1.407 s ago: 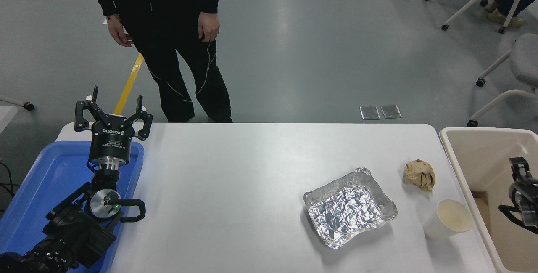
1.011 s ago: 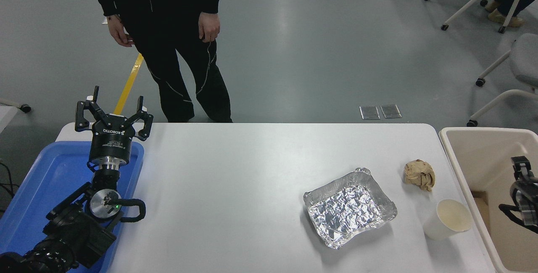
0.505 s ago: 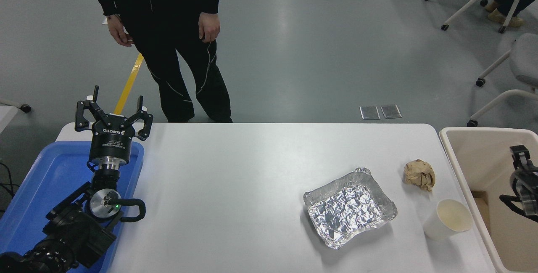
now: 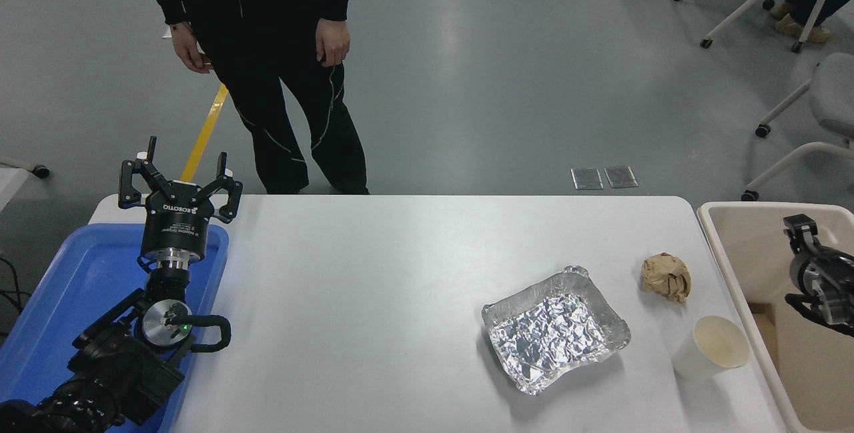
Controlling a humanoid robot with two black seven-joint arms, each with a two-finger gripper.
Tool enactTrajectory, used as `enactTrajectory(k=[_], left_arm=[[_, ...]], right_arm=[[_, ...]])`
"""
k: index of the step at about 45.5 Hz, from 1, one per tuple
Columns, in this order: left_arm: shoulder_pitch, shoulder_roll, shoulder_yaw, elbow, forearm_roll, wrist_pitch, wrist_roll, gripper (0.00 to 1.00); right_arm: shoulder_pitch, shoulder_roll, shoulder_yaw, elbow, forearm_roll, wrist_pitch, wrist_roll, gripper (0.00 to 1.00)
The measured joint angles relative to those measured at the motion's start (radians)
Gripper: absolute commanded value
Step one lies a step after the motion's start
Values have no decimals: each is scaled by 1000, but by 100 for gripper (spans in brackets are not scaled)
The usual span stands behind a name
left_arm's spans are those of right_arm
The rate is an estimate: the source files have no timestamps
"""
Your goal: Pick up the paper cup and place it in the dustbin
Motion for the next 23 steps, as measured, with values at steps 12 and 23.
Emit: enactTrajectory(k=[12,23], left_arm=[[-1,-2,1,-1,1,-3,2,99],[-1,-1,0,-1,1,-3,2,99]], right_arm=[[184,-149,-117,257,-42,23,0,100],[536,-213,-510,576,-158,64,21,100]])
